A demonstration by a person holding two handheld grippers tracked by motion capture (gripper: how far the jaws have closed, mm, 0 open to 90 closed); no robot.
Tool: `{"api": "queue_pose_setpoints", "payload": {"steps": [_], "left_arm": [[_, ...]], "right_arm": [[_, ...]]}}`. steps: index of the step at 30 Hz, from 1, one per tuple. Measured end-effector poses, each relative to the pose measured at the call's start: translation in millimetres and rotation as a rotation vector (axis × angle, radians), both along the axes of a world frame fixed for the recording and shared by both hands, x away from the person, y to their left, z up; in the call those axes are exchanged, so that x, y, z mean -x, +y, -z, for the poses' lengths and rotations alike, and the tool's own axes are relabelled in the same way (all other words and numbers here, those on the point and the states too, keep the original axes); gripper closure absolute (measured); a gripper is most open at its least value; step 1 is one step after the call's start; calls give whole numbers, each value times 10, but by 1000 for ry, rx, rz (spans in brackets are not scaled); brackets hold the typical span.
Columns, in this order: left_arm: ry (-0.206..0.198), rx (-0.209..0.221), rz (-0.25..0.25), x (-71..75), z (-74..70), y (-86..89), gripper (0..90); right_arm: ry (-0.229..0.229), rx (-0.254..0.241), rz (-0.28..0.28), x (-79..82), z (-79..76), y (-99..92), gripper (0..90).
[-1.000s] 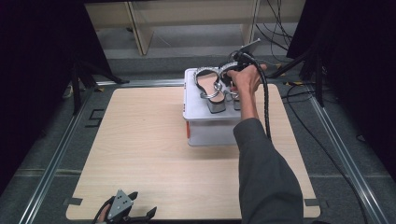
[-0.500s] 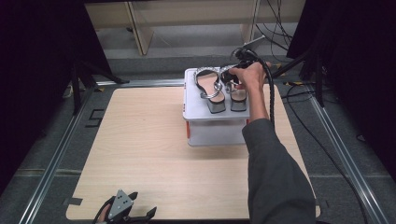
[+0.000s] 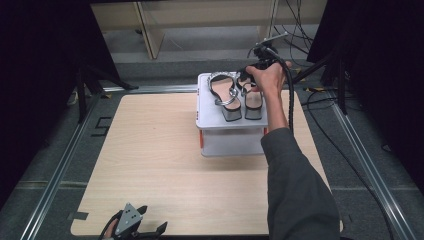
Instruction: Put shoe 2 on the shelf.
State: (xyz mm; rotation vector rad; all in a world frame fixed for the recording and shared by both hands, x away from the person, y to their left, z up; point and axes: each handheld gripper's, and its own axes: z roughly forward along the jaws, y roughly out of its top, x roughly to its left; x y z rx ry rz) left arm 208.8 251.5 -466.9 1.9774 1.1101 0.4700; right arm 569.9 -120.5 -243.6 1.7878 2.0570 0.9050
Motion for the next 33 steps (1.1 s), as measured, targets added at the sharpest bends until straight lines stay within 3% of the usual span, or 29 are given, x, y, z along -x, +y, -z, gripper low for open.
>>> {"api": "queue_pose_setpoints", "payload": {"steps": [2, 4, 7, 8, 9, 10, 11, 14, 17, 18, 19, 20, 24, 27, 28, 29, 30, 33], "left_arm": [[3, 0, 0, 1, 2, 0, 150], [4, 0, 1, 1, 2, 1, 150], [2, 6, -1, -1, 3, -6, 150], [1, 29, -4, 7, 3, -21, 150], [3, 8, 2, 3, 3, -9, 150], [0, 34, -7, 8, 4, -22, 150], [0, 34, -7, 8, 4, -22, 150], [2, 25, -6, -5, 12, -15, 150], [6, 21, -13, -9, 20, -16, 150], [5, 25, -12, -11, 20, -16, 150], [6, 18, -12, -15, 21, -11, 150], [6, 16, -13, -16, 23, -10, 150], [7, 3, -12, -20, 22, -4, 150], [10, 8, -16, -19, 26, -9, 150], [12, 8, -16, -16, 29, -12, 149], [11, 20, -16, -11, 30, -19, 149], [10, 20, -16, -10, 29, -19, 150], [7, 16, -9, -15, 28, -11, 149]], "right_arm": [[-19, -8, 4, 2, -26, -19, 273], [-74, -75, 49, 9, -108, -155, 254], [-106, -72, 50, 28, -146, -295, 258], [-101, -79, 56, 40, -165, -355, 258], [-94, -83, 51, 53, -179, -415, 255], [-86, -90, 38, 93, -190, -529, 252], [-86, -90, 38, 93, -190, -529, 252], [-71, -109, -16, 193, -163, -718, 252], [-63, -116, -28, 258, -150, -784, 252], [-78, -104, -70, 324, -109, -850, 252], [-78, -104, -70, 324, -109, -850, 252], [-81, -126, -106, 405, -71, -894, 251], [-68, -146, -144, 558, -10, -943, 248], [-61, -156, -205, 706, 69, -991, 242], [-50, -138, -206, 826, 104, -991, 241], [-50, -138, -206, 826, 104, -991, 241], [-50, -152, -258, 922, 160, -1007, 240], [-52, -128, -272, 1056, 195, -974, 237]]}}
